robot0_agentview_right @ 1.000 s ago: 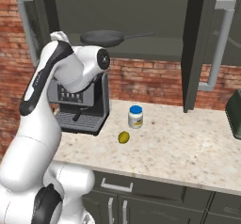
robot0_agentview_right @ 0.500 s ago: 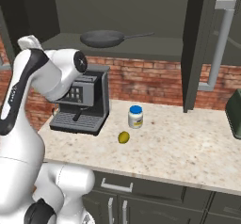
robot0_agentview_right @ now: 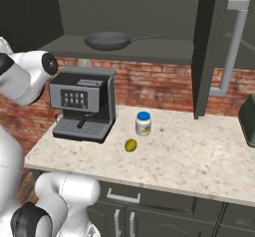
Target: Pick the pan from the cabinet and place it on the stove. Then turn on the stove burner for the pan.
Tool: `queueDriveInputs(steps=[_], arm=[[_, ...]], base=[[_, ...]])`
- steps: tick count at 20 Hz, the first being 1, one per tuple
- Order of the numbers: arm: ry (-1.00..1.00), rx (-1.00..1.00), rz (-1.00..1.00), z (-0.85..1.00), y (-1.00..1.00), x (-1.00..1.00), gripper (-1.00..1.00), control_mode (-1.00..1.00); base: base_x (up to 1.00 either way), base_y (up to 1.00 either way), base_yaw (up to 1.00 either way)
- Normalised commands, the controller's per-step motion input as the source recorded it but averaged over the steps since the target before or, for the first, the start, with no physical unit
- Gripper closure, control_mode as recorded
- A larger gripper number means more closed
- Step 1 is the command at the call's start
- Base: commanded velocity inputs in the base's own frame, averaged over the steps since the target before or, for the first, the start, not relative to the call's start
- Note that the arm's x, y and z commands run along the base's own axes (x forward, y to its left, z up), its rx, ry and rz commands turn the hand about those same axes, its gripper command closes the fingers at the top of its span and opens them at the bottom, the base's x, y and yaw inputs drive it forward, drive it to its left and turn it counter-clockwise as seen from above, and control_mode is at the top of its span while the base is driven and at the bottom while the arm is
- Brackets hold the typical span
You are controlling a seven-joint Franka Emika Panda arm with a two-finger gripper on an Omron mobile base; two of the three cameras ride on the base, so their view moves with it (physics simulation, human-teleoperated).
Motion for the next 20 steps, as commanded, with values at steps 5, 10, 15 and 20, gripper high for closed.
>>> queueDriveInputs(steps=[5,10,15,20], arm=[[0.05,0.0,0.0,0.0,0.7,0.0,-1.0,-1.0],[0.01,-0.01,0.0,-0.03,0.01,0.0,-1.0,-1.0],[-0.17,-0.13,0.0,-0.02,-0.13,-0.01,-1.0,-1.0],[-0.15,-0.16,-0.1,0.02,-0.54,-0.09,-1.0,-1.0]], base=[[0.0,0.0,0.0],[0.0,0.0,0.0],[0.0,0.0,0.0],[0.0,0.0,0.0]])
